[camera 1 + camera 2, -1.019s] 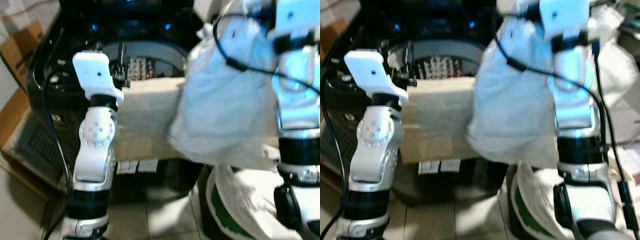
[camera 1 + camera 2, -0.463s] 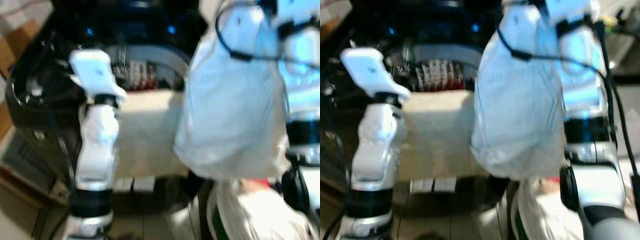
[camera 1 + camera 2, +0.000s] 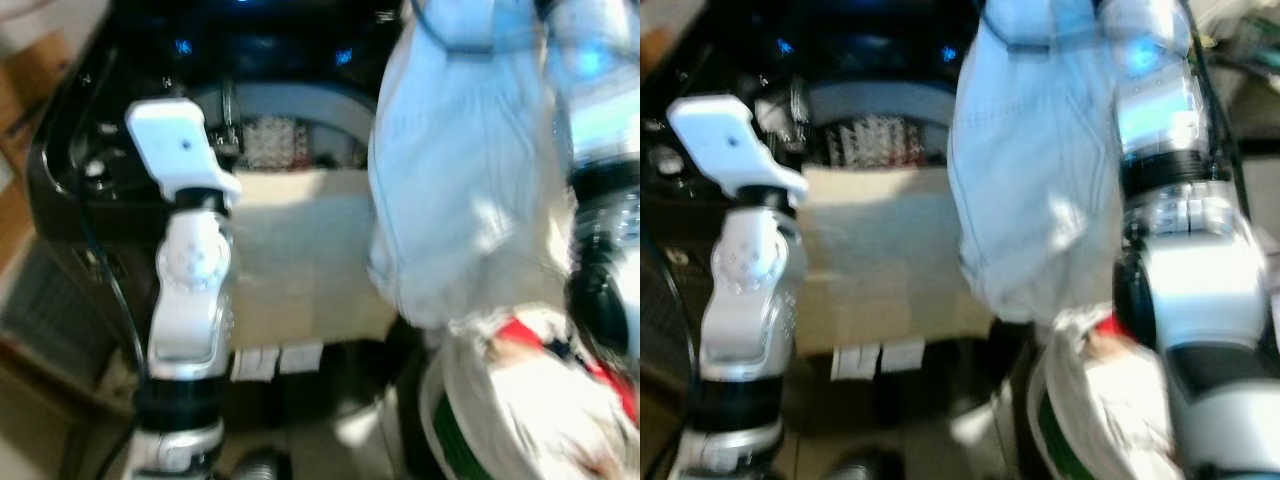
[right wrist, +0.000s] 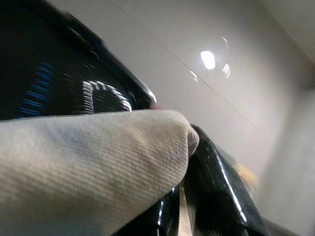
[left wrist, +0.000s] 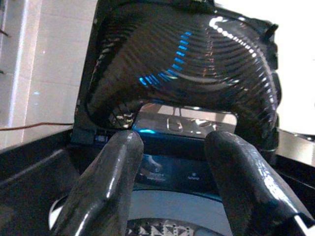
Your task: Clothes washing
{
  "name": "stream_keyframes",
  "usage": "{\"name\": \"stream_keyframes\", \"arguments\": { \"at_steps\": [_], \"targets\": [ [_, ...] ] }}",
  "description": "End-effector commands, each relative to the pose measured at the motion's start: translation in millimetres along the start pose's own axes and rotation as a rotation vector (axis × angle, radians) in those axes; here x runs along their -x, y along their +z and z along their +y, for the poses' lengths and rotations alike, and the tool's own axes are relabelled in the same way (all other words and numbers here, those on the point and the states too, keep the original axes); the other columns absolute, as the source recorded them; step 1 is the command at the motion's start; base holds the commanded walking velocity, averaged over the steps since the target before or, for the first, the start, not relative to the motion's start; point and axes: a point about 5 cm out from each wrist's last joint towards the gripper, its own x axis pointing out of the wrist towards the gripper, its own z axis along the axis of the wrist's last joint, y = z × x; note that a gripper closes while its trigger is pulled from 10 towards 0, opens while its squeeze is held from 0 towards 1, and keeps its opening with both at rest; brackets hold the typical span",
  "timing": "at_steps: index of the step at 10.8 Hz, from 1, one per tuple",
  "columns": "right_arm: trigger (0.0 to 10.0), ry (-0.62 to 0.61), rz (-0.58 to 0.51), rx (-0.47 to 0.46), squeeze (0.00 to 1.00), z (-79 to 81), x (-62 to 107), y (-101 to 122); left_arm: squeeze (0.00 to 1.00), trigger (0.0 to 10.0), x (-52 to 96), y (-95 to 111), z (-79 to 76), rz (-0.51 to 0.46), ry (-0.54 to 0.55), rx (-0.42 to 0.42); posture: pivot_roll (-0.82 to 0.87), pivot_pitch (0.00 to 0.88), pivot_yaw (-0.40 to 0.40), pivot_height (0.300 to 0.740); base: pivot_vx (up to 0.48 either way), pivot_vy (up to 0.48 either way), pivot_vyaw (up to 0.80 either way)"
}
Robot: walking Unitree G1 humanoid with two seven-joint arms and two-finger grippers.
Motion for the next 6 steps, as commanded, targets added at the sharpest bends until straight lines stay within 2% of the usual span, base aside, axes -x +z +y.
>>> {"name": "stream_keyframes", "arguments": {
  "at_steps": [1, 2, 3, 4, 5, 6],
  "targets": [
    [0.0, -0.048, 0.133, -0.032, 0.00, -11.0, -3.3, -11.6, 0.00, 10.0, 0.0, 0.7, -1.1, -0.004, -0.001, -0.004, 0.06, 0.000, -0.033, 0.740, 0.000, 0.000, 0.00],
    [0.0, -0.063, 0.245, -0.017, 0.00, -14.8, -1.5, -24.8, 0.00, 10.0, 1.4, 0.9, -1.1, -0.001, -0.001, -0.005, 0.08, 0.000, -0.048, 0.740, 0.000, 0.000, 0.00],
    [0.0, -0.043, 0.367, 0.091, 0.00, -9.5, 4.1, -41.4, 0.00, 10.0, 4.6, 1.1, 0.4, 0.005, 0.004, -0.013, 0.10, 0.000, -0.064, 0.740, 0.000, 0.000, 0.00],
    [0.0, 0.011, 0.425, 0.304, 0.00, 3.6, 11.1, -54.9, 0.00, 10.0, 9.4, 0.6, 3.1, 0.017, 0.014, -0.029, 0.13, 0.000, -0.085, 0.740, 0.000, 0.000, 0.00],
    [0.0, 0.047, 0.434, 0.371, 0.00, 12.6, 14.5, -60.0, 0.00, 10.0, 11.4, 1.1, 5.2, 0.019, 0.024, -0.038, 0.15, 0.000, -0.106, 0.740, 0.000, 0.000, 0.00],
    [0.0, 0.068, 0.480, 0.334, 0.00, 23.4, 21.5, -70.0, 0.00, 10.0, 14.9, 2.0, 9.3, 0.022, 0.043, -0.050, 0.17, 0.000, -0.122, 0.740, 0.000, 0.000, 0.00]
  ]
}}
